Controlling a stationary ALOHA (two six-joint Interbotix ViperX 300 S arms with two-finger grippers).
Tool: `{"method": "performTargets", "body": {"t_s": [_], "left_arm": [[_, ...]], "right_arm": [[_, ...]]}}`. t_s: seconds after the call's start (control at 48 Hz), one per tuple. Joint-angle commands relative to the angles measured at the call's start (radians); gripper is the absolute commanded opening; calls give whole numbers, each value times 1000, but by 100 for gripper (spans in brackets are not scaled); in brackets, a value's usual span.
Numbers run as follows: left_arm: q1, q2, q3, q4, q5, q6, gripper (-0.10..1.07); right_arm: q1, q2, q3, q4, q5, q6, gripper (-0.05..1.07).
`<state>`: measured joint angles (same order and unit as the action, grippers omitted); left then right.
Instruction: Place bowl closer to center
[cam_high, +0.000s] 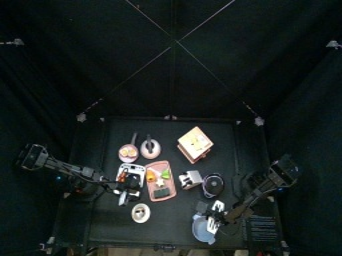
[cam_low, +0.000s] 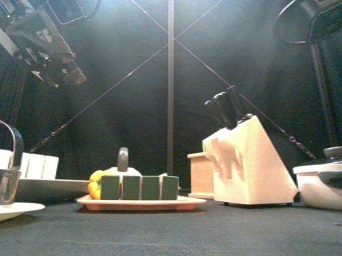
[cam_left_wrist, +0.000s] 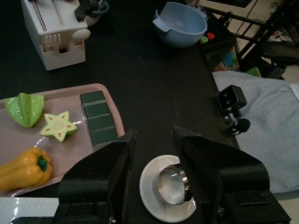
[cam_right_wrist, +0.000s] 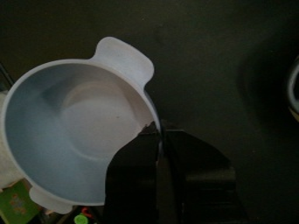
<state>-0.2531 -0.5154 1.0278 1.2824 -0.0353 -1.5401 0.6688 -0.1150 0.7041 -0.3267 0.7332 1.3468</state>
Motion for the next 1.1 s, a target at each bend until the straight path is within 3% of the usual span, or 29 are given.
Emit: {"method": "performTargets", "body": {"t_s": [0.0,0.354,0.688,0.896,1.083], "left_arm": [[-3,-3,-18,-2,-3,2,78],[-3,-2,-15,0,-3,2,78],[-3,-2,-15,0,-3,2,78],[-3,-3,-11,-2,-3,2,78],[-3,-2,-8,-2,-3,2,78]], "right_arm": [[-21,-34,-26,2,-2,3,37],[-64,-14,-98,-37,2,-37,37],[-164,12,-141,-67,-23,-239,38],[-236,83,-199,-58,-57,-393,38],[-285,150,-236,-60,-61,-453,39]]}}
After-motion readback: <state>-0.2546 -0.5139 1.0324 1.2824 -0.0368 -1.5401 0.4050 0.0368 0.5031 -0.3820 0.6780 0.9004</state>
